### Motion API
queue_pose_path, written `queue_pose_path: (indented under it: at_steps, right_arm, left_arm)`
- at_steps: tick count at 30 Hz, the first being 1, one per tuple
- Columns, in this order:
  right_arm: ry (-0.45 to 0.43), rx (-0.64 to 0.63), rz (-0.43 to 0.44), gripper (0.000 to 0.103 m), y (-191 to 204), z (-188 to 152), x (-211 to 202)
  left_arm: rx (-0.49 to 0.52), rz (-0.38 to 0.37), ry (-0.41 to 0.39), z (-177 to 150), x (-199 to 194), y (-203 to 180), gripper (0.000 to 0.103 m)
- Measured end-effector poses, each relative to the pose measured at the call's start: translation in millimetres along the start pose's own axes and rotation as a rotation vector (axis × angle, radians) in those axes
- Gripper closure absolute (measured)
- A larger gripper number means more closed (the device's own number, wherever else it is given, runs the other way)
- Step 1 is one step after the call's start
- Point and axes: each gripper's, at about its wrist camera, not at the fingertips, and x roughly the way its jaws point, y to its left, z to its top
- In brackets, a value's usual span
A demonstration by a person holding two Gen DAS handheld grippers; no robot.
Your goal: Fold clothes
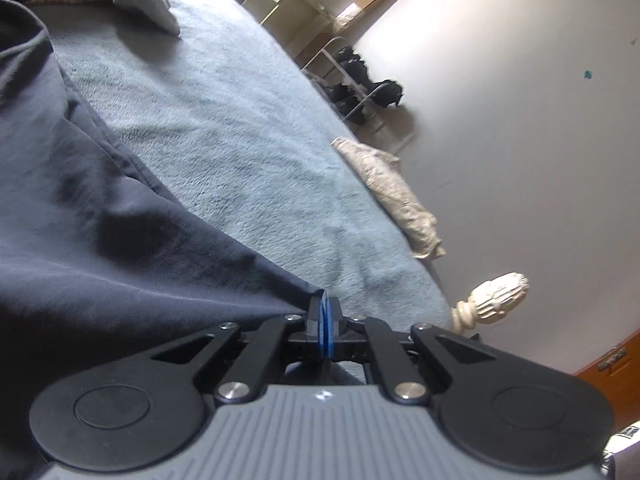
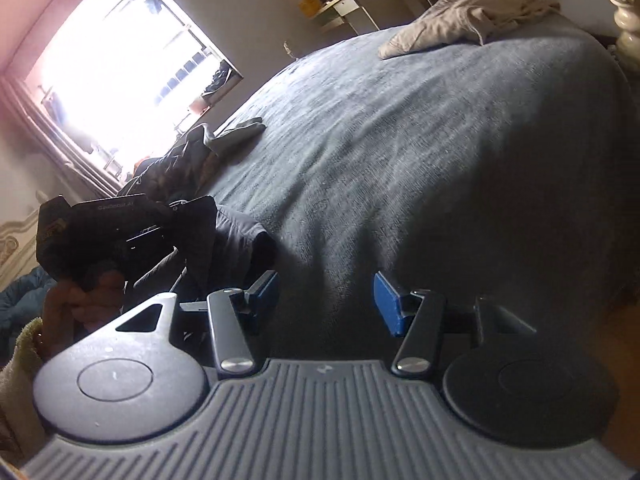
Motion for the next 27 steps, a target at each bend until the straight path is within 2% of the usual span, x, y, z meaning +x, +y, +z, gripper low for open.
queue_pose_path:
  at_steps: [1,2,3,4,5,9,14,17,22,24,25,26,27]
  right_arm:
    - [0.000,0.004,-0.003,0.051,-1.9,0.1,0.3]
    - [0.000,0.004,-0.005,0.051,-1.8,0.5,1.4]
    - [0.001,0.005,-0.003,0.051,-0.7,2.1,3.4]
    - [0.003,0.003,0.003,0.051,1.4,3.5,4.3]
    - [0.004,-0.001,0.011,0.051,4.5,5.0,5.2]
    - [-0.006,-0.054,0.079,0.051,26.7,15.9,16.1]
    - [0.005,-0.121,0.134,0.050,56.4,29.6,45.3]
    - [0.011,-0.161,0.127,0.050,69.9,38.2,63.2]
    - [0.052,-0.268,0.010,0.051,82.3,48.3,100.4]
    - [0.102,-0.277,-0.010,0.054,80.3,47.3,113.8]
    - [0.120,-0.277,-0.014,0.065,78.7,46.3,118.6]
    - [0.124,-0.278,-0.012,0.081,78.2,45.1,119.8]
    - [0.125,-0.279,-0.008,0.086,78.2,43.8,119.8]
  left_arm:
    - [-0.007,0.004,0.009,-0.2,3.5,1.9,0.092]
    - [-0.019,0.000,0.016,-1.1,3.9,3.5,0.079]
    - [-0.036,-0.013,0.020,-3.0,0.7,4.9,0.071]
    - [-0.054,-0.027,0.025,-4.8,-2.5,6.3,0.056]
    - [-0.061,-0.044,0.027,-6.7,-6.9,6.5,0.050]
    - [-0.055,-0.088,0.007,-13.4,-37.4,2.4,0.047]
    - [-0.059,-0.111,-0.059,-35.9,-108.3,8.1,0.046]
    - [-0.050,-0.085,-0.101,-58.6,-159.0,14.8,0.046]
    - [-0.065,-0.047,-0.151,-107.8,-227.6,34.7,0.045]
    - [-0.075,-0.030,-0.160,-127.4,-248.1,42.7,0.045]
    - [-0.084,-0.021,-0.157,-136.0,-251.2,46.1,0.045]
    - [-0.094,-0.011,-0.153,-144.5,-254.3,49.5,0.045]
    - [-0.104,-0.002,-0.146,-151.6,-254.6,52.0,0.045]
